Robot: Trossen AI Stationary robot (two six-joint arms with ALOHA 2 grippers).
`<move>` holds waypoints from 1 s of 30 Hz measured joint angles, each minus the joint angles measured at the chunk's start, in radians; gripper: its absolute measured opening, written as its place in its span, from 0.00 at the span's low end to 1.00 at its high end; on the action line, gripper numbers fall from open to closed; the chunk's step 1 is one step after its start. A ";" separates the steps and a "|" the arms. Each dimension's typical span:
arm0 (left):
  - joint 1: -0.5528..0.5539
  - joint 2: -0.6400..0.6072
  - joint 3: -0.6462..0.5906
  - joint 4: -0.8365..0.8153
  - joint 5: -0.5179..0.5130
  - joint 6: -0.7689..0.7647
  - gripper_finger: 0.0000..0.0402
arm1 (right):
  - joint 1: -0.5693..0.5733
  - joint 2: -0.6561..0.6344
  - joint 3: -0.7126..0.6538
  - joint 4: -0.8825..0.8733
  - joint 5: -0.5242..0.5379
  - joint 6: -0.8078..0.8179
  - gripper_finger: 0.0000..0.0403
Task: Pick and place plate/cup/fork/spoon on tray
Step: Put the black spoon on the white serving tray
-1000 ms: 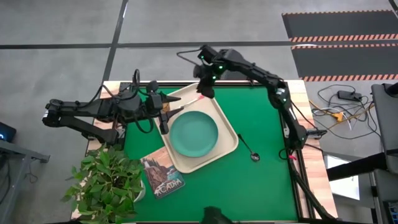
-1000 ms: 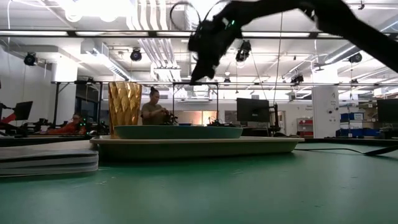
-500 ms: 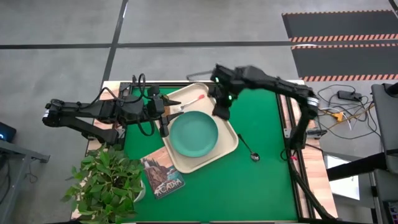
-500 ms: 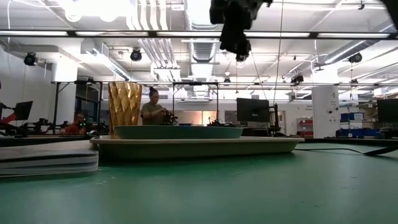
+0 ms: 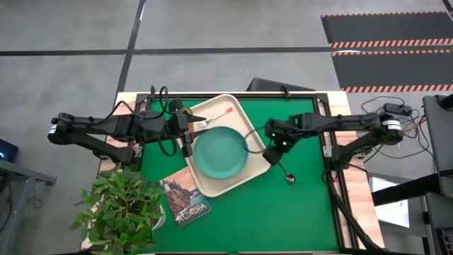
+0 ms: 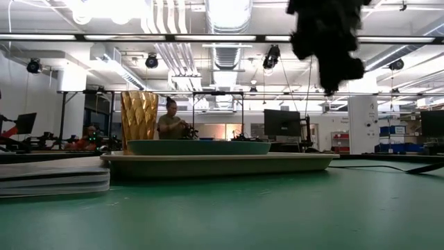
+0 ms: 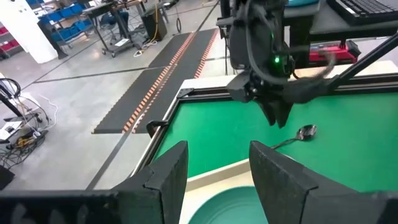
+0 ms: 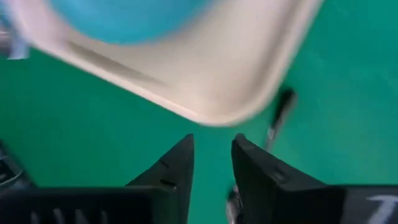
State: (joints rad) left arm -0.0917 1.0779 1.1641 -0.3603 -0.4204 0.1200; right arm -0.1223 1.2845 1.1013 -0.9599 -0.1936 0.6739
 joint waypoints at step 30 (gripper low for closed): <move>0.000 0.000 -0.006 0.007 0.000 -0.003 0.38 | 0.215 0.159 -0.382 0.277 0.269 0.251 0.21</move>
State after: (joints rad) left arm -0.0917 1.0777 1.1584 -0.3537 -0.4202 0.1169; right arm 0.0930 1.4438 0.7189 -0.6831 0.0759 0.9250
